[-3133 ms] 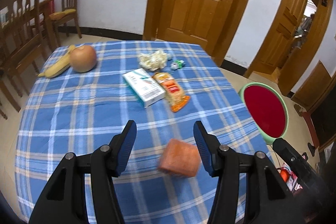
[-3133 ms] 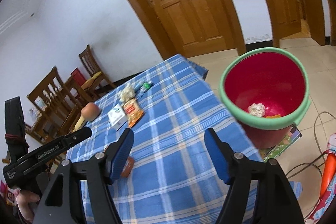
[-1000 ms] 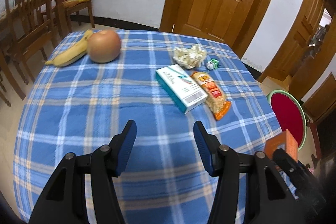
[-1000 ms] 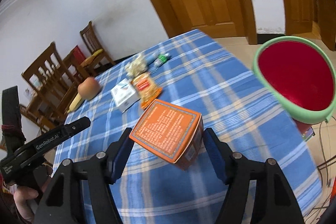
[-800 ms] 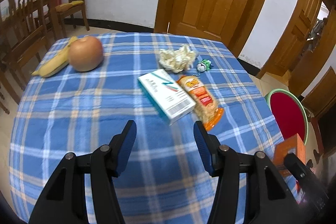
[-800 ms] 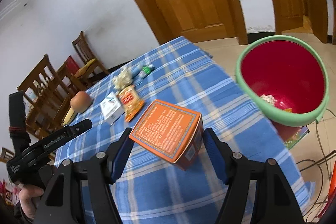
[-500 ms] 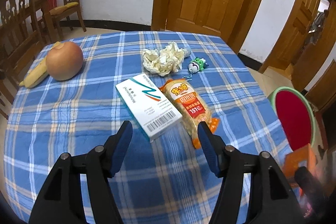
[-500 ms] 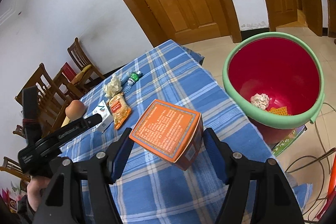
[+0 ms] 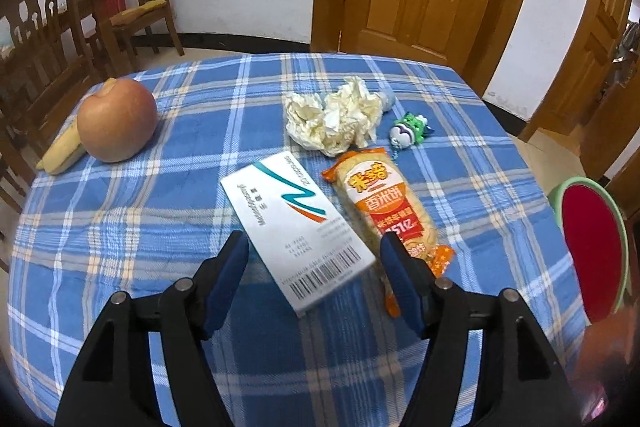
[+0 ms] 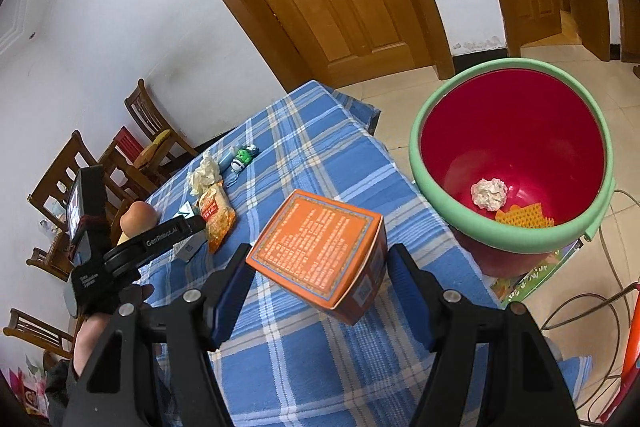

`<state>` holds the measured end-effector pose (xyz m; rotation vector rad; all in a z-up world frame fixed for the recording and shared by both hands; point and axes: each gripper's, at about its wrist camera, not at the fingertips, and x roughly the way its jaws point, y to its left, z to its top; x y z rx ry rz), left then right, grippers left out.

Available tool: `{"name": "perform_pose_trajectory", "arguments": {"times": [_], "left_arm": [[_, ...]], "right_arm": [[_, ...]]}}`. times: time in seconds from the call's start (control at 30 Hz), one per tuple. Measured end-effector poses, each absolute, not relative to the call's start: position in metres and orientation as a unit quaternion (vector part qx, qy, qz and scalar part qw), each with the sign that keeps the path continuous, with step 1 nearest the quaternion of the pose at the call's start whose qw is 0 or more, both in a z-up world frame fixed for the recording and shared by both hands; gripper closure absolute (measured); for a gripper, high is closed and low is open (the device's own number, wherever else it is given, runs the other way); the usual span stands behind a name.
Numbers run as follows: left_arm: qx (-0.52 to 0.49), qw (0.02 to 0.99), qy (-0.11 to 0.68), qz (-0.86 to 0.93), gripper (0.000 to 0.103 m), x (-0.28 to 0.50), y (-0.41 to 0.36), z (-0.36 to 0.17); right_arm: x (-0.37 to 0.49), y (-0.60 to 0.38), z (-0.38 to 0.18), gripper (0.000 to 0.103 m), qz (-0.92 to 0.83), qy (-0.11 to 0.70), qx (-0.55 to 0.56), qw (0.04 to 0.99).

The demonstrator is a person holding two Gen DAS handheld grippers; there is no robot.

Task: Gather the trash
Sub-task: 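Grasp the white medicine box with the left tool while the right holds the orange box, then carry the white medicine box and orange box over the red bucket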

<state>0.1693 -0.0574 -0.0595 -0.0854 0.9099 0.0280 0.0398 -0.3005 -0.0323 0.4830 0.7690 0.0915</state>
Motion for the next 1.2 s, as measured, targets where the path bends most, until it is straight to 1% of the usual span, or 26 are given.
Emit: {"name": "perform_pose_trajectory", "arguments": {"times": [0.23,0.5,0.53,0.57,0.6,0.77,0.97,1.2], "left_arm": [[-0.045,0.888,0.455,0.034,0.034,0.17,-0.043,-0.072],[-0.056,0.895,0.442,0.033,0.034,0.176,-0.034,-0.07],[-0.056,0.895,0.441,0.03,0.035,0.177,-0.034,-0.07],[-0.055,0.896,0.441,0.026,0.045,0.178,-0.034,-0.07],[-0.055,0.895,0.442,0.022,0.048,0.179,-0.034,-0.071],[-0.05,0.898,0.436,0.013,0.049,0.174,-0.035,-0.069],[-0.061,0.907,0.417,-0.016,0.049,0.151,-0.039,-0.052],[-0.07,0.921,0.377,-0.066,0.049,0.127,-0.056,-0.016]], "right_arm": [[0.04,-0.304,-0.033,0.032,0.043,0.371,0.236,0.897],[0.04,-0.304,-0.033,0.032,0.044,0.371,0.236,0.897],[0.04,-0.304,-0.033,0.032,0.044,0.371,0.236,0.897],[0.04,-0.304,-0.033,0.032,0.043,0.371,0.236,0.897],[0.039,-0.304,-0.033,0.032,0.043,0.371,0.236,0.897],[0.037,-0.308,-0.031,0.032,0.038,0.366,0.239,0.898],[0.034,-0.318,-0.028,0.032,0.03,0.36,0.245,0.9],[0.027,-0.33,-0.021,0.032,0.014,0.347,0.248,0.904]]}}
